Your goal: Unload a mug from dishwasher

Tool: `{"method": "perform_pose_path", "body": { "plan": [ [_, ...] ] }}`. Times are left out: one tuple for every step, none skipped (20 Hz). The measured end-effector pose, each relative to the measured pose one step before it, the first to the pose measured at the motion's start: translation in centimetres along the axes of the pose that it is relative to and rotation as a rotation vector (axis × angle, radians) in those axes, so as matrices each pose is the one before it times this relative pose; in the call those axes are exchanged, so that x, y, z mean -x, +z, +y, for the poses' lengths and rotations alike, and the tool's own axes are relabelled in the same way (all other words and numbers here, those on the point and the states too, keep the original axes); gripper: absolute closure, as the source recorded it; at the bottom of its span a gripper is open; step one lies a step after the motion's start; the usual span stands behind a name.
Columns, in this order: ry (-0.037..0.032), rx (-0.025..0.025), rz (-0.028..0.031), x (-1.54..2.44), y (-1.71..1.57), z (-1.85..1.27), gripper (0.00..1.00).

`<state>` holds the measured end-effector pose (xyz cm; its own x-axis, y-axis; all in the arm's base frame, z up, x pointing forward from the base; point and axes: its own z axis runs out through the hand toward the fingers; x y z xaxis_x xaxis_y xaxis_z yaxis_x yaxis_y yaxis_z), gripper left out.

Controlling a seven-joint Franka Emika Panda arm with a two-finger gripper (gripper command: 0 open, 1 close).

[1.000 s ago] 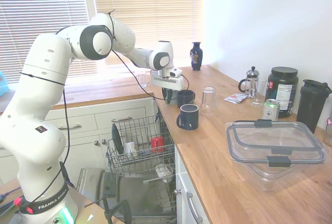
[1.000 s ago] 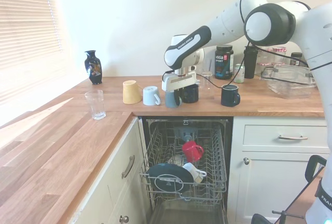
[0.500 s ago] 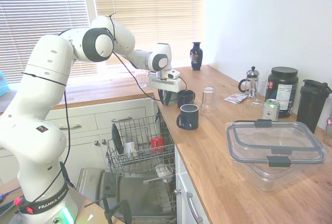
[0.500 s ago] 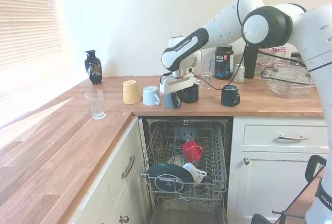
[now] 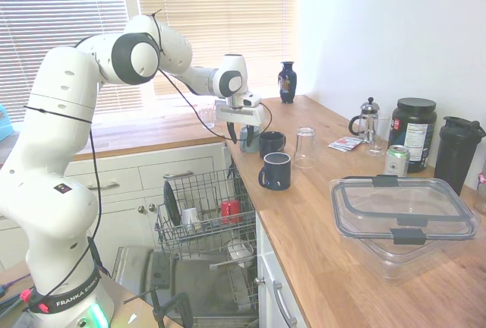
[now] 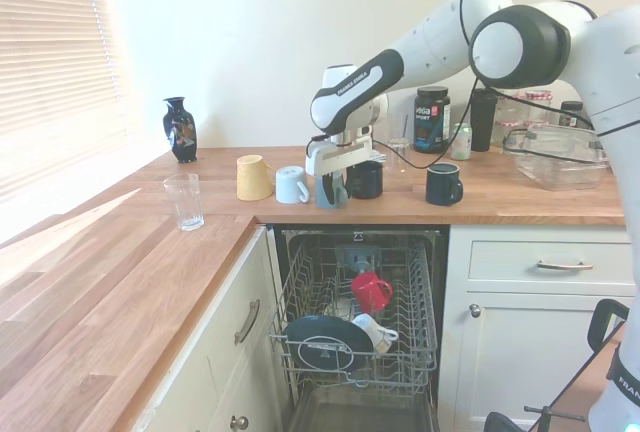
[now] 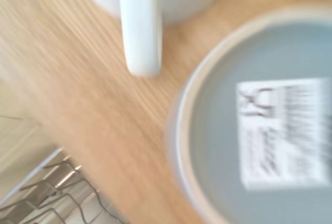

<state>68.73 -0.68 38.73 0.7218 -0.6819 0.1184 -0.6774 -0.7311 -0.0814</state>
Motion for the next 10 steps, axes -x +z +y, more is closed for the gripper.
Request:
{"method": "perform_pose_path", "body": {
  "plan": [
    [-0.00244,-0.00437,0.01075,0.644,-1.406,0.221,0.0],
    [-0.00297,-0.00336,0.00882,0.811,-1.298,0.247,0.0],
    [-0.0052,-0.00137,0.00679,1.061,-1.148,0.255,0.0],
    [-0.00755,-0.00121,0.00684,1.214,-1.122,0.166,0.0],
    [-0.00891,-0.00065,0.00641,1.328,-1.023,0.177,0.0],
    [-0.01048,-0.00036,0.00377,1.413,-0.813,0.16,0.0],
    [-0.00941,0.00274,0.00202,1.504,-0.669,0.217,0.0],
    [-0.00656,0.00645,-0.00074,1.565,-0.409,0.302,0.0],
    [-0.00551,0.00822,-0.00294,1.595,-0.091,0.382,0.0],
    [-0.00548,0.00757,-0.00283,1.493,0.244,0.438,0.0]
  ]
}}
